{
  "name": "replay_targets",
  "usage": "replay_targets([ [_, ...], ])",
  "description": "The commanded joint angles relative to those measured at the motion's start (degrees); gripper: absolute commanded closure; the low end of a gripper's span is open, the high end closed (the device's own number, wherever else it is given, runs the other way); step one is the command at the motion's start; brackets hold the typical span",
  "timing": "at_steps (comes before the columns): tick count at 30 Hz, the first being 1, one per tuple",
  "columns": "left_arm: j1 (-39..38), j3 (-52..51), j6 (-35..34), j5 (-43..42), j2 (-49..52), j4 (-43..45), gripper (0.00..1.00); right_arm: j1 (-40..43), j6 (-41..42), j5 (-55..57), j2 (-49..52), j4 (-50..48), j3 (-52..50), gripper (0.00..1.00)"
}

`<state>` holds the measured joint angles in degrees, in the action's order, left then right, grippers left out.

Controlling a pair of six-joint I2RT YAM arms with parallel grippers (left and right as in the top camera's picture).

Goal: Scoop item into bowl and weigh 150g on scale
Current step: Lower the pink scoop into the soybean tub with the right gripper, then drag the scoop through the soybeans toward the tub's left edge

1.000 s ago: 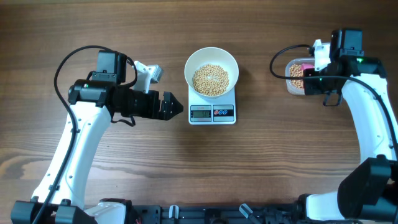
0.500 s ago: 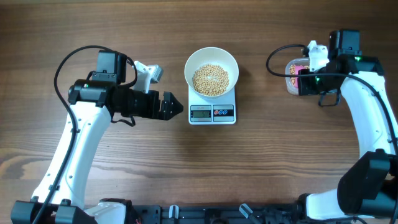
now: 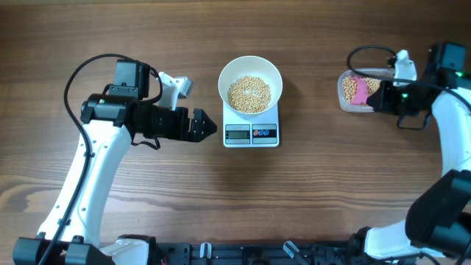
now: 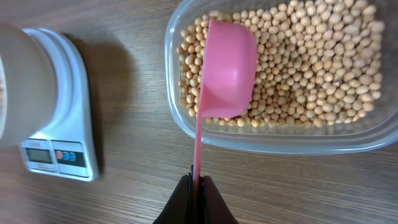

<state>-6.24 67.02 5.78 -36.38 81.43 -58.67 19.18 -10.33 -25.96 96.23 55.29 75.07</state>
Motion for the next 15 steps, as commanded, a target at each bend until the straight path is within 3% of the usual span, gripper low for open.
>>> replay_targets([
  [1, 0.26, -0.57, 1.33, -1.07, 0.02, 0.13, 0.00, 2.21, -0.31, -10.75, 4.15, 0.28, -1.77, 0.96],
  [15, 0.24, -0.57, 1.33, -1.07, 0.02, 0.13, 0.00, 9.81, -1.70, -23.06, 6.64, 0.98, -2.21, 0.96],
])
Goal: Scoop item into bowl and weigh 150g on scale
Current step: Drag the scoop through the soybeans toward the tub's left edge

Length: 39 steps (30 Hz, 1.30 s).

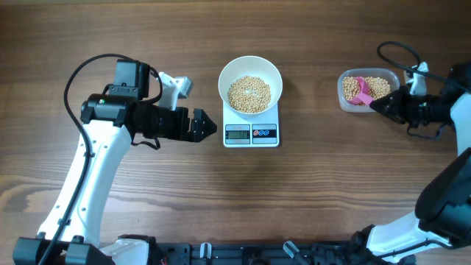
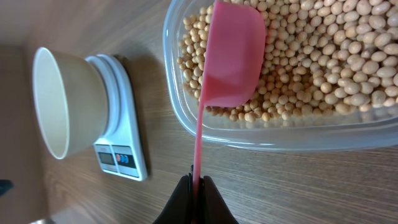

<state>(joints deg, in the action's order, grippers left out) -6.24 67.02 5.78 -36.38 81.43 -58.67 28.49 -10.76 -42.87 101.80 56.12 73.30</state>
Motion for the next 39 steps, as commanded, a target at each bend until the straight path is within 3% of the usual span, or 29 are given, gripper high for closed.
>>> replay_targets([
  [1, 0.24, -0.57, 1.33, -1.05, 0.02, 0.13, 0.00, 0.52, -1.27, -6.12, 1.07, 0.13, -0.44, 0.96],
  [22, 0.24, -0.57, 1.33, -1.07, 0.02, 0.13, 0.00, 6.38, -1.31, -6.58, 1.09, 0.35, -0.48, 0.96],
  [35, 0.24, -0.57, 1.36, -1.07, 0.02, 0.13, 0.00, 11.02, -1.38, -14.91, 1.09, 0.70, -0.57, 0.96],
  [39, 0.24, -0.57, 1.33, -1.07, 0.02, 0.13, 0.00, 13.70, -4.74, -20.85, 1.09, 2.95, -0.57, 0.96],
])
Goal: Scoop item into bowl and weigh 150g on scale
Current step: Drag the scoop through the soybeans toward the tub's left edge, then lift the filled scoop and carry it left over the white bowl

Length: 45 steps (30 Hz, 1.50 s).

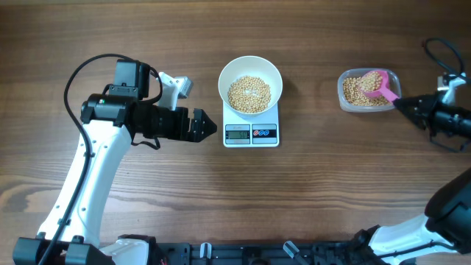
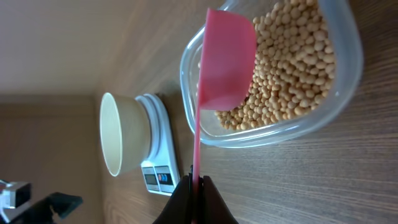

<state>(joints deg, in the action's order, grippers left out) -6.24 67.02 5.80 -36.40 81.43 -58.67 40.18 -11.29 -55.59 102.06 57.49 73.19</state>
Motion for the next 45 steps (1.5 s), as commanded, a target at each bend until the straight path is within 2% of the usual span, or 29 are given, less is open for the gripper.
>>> replay_targets([
  [1, 0.24, -0.57, 1.31, -1.03, 0.02, 0.13, 0.00, 2.47, -4.55, -8.85, 0.83, 1.90, -0.46, 0.96],
  [9, 0.24, -0.57, 1.31, -1.05, 0.02, 0.13, 0.00, 5.66, -9.29, -11.34, 0.83, 7.04, -0.46, 0.96],
  [26, 0.24, -0.57, 1.31, -1.05, 0.02, 0.13, 0.00, 5.35, -14.56, -19.78, 0.83, 15.30, -0.46, 0.96],
  [31, 0.24, -0.57, 1.31, -1.05, 0.02, 0.13, 0.00, 2.89, -18.73, -23.58, 0.83, 18.73, -0.46, 0.95],
  [45, 0.24, -0.57, 1.31, -1.05, 0.02, 0.13, 0.00, -12.92, -18.51, -24.22, 0.81, 19.89, -0.46, 0.96],
])
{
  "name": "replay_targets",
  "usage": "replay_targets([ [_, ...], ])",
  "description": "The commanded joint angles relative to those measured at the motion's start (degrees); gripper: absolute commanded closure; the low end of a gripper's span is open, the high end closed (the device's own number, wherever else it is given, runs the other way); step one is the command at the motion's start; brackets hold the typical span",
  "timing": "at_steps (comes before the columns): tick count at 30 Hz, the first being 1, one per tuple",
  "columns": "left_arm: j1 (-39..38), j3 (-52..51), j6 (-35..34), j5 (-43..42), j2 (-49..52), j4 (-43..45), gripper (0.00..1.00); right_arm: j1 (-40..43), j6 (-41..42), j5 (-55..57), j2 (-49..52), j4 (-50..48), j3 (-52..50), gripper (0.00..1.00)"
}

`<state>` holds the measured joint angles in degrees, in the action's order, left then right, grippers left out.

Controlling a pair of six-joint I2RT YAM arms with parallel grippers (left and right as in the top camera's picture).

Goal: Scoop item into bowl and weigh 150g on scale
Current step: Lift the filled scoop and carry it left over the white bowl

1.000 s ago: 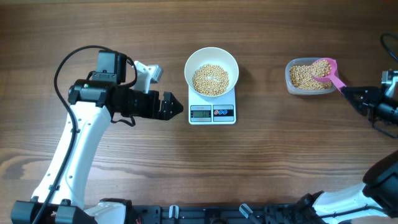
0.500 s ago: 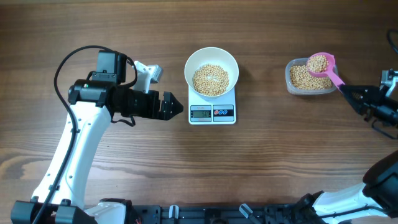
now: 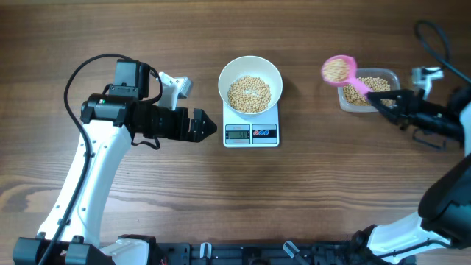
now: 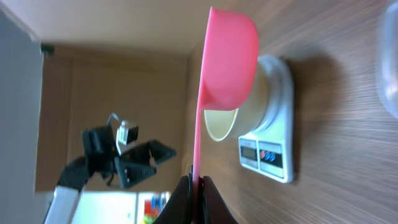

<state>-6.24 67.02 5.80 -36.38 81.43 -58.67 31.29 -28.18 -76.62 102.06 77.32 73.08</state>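
A white bowl of soybeans sits on the small white scale at the table's middle. My right gripper is shut on the handle of a pink scoop, which is loaded with beans and held in the air between the bowl and the clear bean container. In the right wrist view the scoop stands level before the bowl and scale, the jaws of the gripper clamped on its handle. My left gripper hovers just left of the scale, its fingers close together.
The container of soybeans sits at the far right of the wooden table. My left arm stretches across the left half. A cable loops above the right arm near the right edge.
My right gripper has lifted the scoop out of the container, now filled with beans, and moved it left toward the bowl. The left arm has not moved.
My right gripper held the empty scoop at the container's left end. Then it dipped among the beans, and later lay further right in the container. Now it hangs loaded to the container's left. The left arm stayed beside the scale throughout.
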Motion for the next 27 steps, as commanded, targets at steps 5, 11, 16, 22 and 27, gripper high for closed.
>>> replay_targets([
  [5, 0.24, -0.57, 1.31, -1.07, 0.02, 0.13, 0.00, -11.34, -1.62, -3.17, 0.81, -0.37, 0.13, 0.96],
  [11, 0.24, -0.57, 1.31, -1.07, 0.02, 0.13, 0.00, -18.49, -0.44, -3.13, 0.81, -2.23, 2.82, 0.96],
  [16, 0.24, -0.57, 1.31, -1.07, 0.02, 0.13, 0.00, -23.30, 11.63, 0.50, 0.63, -12.76, 3.96, 0.96],
  [22, 0.24, -0.57, 1.31, -1.07, 0.02, 0.13, 0.00, -28.02, 24.94, 9.29, -1.64, -26.88, 3.96, 0.96],
  [27, 0.26, -0.57, 1.33, -1.07, 0.02, 0.13, 0.00, -31.08, 27.78, 21.20, -7.08, -33.09, 3.98, 0.96],
])
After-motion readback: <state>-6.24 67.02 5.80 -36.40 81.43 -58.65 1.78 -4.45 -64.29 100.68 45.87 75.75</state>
